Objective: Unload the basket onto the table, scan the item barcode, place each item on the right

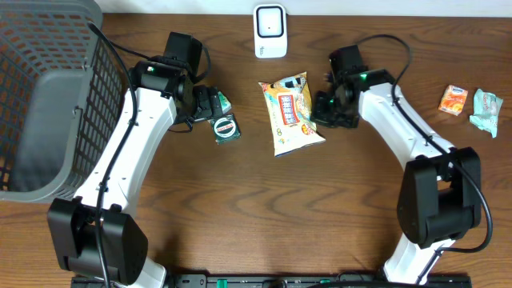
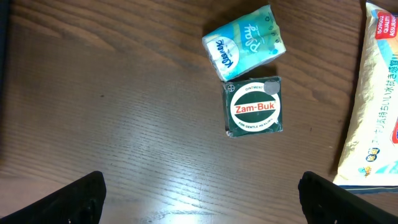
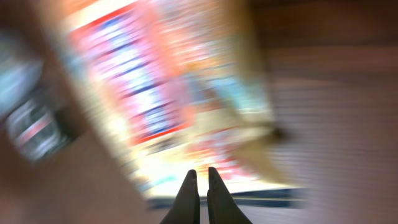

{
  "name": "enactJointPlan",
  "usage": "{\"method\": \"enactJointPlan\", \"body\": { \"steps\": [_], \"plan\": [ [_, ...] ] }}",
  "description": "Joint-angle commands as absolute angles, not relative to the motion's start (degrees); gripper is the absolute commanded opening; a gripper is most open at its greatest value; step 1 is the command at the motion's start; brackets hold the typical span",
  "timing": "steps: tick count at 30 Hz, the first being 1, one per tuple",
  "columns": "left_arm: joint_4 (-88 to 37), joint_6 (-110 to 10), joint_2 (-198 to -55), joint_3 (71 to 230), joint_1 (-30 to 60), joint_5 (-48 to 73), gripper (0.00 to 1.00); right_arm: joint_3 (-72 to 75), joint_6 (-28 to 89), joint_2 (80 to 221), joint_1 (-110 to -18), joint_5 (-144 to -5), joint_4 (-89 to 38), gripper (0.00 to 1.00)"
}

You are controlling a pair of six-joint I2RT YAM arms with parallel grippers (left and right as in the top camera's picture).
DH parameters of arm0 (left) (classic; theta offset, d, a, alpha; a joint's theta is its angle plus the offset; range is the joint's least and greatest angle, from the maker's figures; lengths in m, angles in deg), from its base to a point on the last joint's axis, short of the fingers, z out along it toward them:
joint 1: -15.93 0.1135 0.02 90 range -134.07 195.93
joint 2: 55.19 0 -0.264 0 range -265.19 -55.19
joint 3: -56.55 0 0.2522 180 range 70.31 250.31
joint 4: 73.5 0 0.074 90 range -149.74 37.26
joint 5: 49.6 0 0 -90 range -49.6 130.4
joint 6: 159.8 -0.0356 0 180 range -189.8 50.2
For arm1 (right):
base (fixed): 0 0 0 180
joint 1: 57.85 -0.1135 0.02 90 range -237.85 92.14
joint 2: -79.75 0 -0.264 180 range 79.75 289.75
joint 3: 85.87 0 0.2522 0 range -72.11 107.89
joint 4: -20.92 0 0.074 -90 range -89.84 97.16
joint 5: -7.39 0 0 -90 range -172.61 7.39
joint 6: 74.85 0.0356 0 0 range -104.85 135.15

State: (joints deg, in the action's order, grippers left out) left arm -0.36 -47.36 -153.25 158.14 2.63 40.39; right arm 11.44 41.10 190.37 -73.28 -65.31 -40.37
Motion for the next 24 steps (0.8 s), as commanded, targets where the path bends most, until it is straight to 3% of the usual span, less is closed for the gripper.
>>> {"method": "enactJointPlan", "body": {
  "steps": [1,10,24],
  "plan": [
    [-0.21,-47.67,-153.23,158.62,2.78,41.04,0.98,12.2,26.68,189.41,-77.78,-46.56,-38.1,0.01],
    [-0.21,-47.67,-153.23,158.62,2.78,41.04,0.98,12.16,38.35,191.55,-90.26,-73.05,-30.23,0.05],
    [-0.21,-47.67,-153.23,158.62,2.78,41.04,0.98,12.18,43.83,200.21,-91.35,-82.88,-33.57,0.01]
  ]
}}
